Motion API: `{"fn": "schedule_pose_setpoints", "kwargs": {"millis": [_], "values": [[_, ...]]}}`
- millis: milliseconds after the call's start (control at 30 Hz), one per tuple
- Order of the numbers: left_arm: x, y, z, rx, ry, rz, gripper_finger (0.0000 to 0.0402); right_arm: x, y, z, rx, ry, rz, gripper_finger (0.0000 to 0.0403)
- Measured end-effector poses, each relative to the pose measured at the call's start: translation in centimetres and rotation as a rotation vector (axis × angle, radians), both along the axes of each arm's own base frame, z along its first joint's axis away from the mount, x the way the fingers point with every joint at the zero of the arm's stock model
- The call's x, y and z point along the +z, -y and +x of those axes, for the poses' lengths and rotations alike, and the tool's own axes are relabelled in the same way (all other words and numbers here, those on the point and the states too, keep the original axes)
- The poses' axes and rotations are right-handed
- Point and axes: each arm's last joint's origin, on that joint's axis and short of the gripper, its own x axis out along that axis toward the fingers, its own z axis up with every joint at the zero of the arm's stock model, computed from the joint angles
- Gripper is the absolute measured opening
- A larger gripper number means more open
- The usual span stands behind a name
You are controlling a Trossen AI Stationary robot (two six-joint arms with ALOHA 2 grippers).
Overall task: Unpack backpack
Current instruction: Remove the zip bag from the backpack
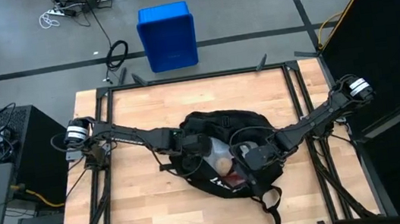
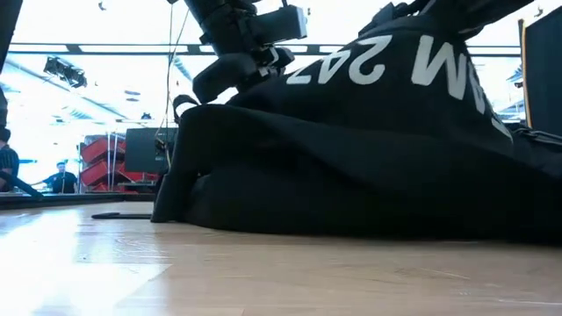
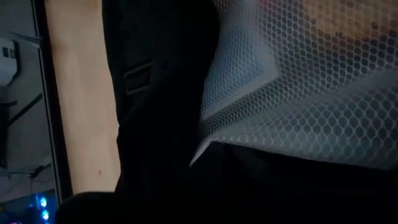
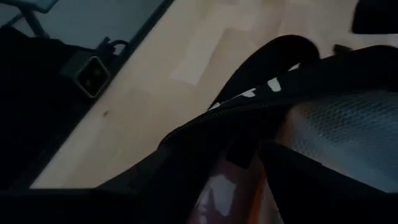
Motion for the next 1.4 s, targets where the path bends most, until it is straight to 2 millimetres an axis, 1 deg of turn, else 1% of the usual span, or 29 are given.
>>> {"fn": "schedule_pose_setpoints", "kwargs": {"millis": [67,167,333,500,667,800,933,1033,1133,1233,1400], "values": [[-0.1,0.0,-0.1,-0.028,-0.018,0.006,0.0007,0.0,0.1,0.0,-0.022,0.015,-0.047,0.0197],[-0.2,0.1,-0.2,-0.07,-0.047,-0.016,0.0026,-0.2,0.6,0.0,-0.047,0.012,-0.102,0.0194],[-0.3,0.3,-0.5,-0.12,-0.092,-0.019,0.0081,-0.4,1.2,0.1,-0.065,-0.018,-0.12,0.0196],[-0.4,0.3,-0.4,-0.133,-0.096,0.008,0.0138,-0.4,1.4,0.2,-0.07,-0.019,-0.121,0.0207],[-0.4,0.3,-0.5,-0.093,-0.097,0.073,0.0173,-0.4,1.4,0.2,-0.07,-0.019,-0.122,0.0215],[-0.5,0.4,-0.9,-0.018,-0.119,0.151,0.018,-0.4,1.4,0.2,-0.07,-0.019,-0.122,0.0217],[-0.5,0.5,-1.0,0.022,-0.11,0.14,0.0179,-0.4,1.5,0.2,-0.072,-0.019,-0.123,0.0214],[-0.4,0.7,-0.8,-0.002,-0.085,0.106,0.0178,-0.4,1.6,0.3,-0.077,-0.02,-0.124,0.0208],[-0.8,0.9,-0.2,-0.061,-0.081,0.087,0.0178,-0.4,1.7,0.3,-0.08,-0.02,-0.123,0.0201],[-2.0,1.1,0.3,-0.14,-0.12,0.075,0.0178,-0.4,1.8,0.3,-0.082,-0.02,-0.125,0.0196],[-4.6,1.4,1.2,-0.227,-0.201,0.08,0.0178,-0.4,1.8,0.3,-0.082,-0.021,-0.124,0.0192]]}}
